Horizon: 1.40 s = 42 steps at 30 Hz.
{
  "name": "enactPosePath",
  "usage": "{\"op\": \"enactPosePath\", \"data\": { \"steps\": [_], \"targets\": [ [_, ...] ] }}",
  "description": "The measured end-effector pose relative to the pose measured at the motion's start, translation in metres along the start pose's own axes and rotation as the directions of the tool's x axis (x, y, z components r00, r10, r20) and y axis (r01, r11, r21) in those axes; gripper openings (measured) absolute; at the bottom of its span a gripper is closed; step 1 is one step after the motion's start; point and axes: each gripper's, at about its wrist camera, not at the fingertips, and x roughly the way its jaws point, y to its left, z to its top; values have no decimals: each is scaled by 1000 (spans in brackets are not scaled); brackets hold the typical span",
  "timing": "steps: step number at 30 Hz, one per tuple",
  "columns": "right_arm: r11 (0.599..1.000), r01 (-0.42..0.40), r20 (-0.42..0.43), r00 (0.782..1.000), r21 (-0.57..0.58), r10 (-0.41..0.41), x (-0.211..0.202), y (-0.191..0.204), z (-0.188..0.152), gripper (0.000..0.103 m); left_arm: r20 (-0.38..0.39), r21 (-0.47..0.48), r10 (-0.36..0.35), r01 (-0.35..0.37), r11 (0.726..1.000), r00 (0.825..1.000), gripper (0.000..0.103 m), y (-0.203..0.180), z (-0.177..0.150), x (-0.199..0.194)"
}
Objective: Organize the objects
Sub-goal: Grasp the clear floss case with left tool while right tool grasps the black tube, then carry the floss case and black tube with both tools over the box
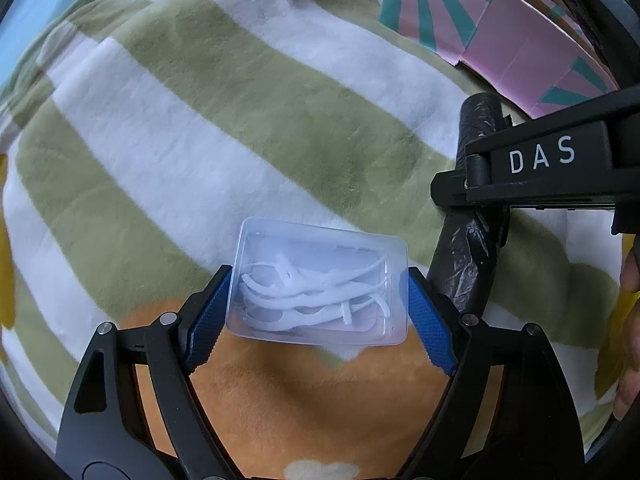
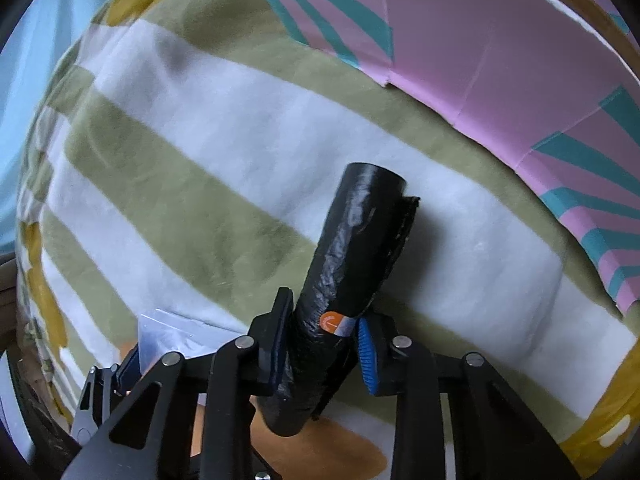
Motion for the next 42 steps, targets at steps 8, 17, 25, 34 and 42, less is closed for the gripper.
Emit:
{"op": "enactPosePath", "data": {
  "steps": [8,17,25,34,42],
  "targets": [
    [986,-68,65,995,-150,78,-36,13,-15,23,64,-163,64,-53,985,996,81,29,-6,-50],
    [900,-84,135,979,-427,155,-100,53,-30,23,128,-370,177,-118,921,976,81,35,-23,-117],
    [721,-31,166,965,-693,202,-155,71,-72,23,210,-504,251,-115,856,945,81,20,-72,-198],
    [517,-59,97,958,-854,270,-218,45,-125,23,182,-713,362,-131,689,914,81,-20,-141,-264],
    [451,-66,93,942,-890,321,-248,7,-135,23,160,-780,446,-164,604,881,81,-76,-180,-288]
  ]
}}
